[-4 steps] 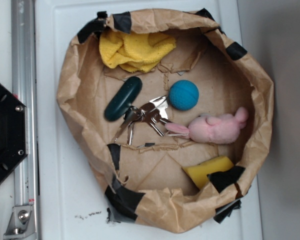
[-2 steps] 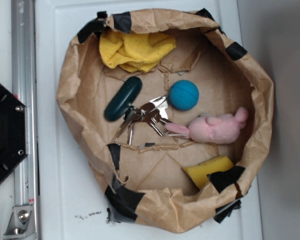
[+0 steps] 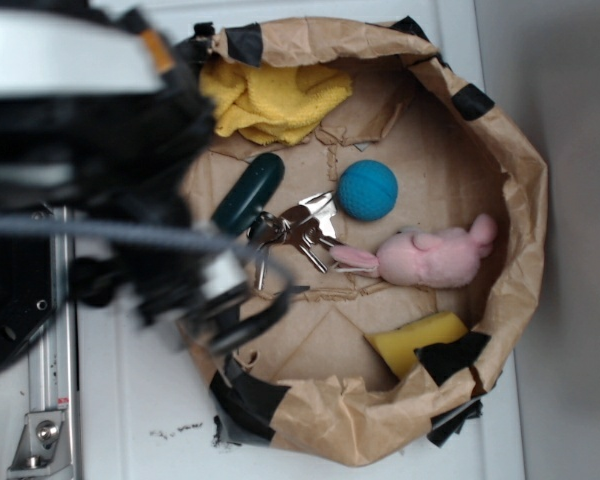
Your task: Grab the yellow cloth.
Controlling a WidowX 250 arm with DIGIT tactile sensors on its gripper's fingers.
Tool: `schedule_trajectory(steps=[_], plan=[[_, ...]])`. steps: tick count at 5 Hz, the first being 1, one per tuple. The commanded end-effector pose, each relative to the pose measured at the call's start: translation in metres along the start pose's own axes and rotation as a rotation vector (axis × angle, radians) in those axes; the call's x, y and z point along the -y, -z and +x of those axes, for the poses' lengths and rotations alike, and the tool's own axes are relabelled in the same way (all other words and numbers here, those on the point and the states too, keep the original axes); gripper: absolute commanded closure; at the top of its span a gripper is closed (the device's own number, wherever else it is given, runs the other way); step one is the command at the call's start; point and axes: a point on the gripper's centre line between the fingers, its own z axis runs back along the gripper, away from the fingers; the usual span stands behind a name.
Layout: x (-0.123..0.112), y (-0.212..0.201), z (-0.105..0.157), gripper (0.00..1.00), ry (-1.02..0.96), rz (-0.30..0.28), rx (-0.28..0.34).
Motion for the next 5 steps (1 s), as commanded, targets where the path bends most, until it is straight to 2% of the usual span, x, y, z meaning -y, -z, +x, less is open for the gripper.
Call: schedule_trajectory(steps=[1,2,3,4,5], plan=[[-0.033,0.079,0.048,0.0,-0.471,0.141,0.026],[-0.055,0.108,0.039,0.0,-0.708,0.219,0.047],[-0.065,0.113,0.028,0.0,-0.796,0.272,0.054],[-0.079,0.122,0.026,0.0,-0.827,0.293,0.035],[-0.087,0.139,0.029,0.0,-0.888,0.352,0.016]])
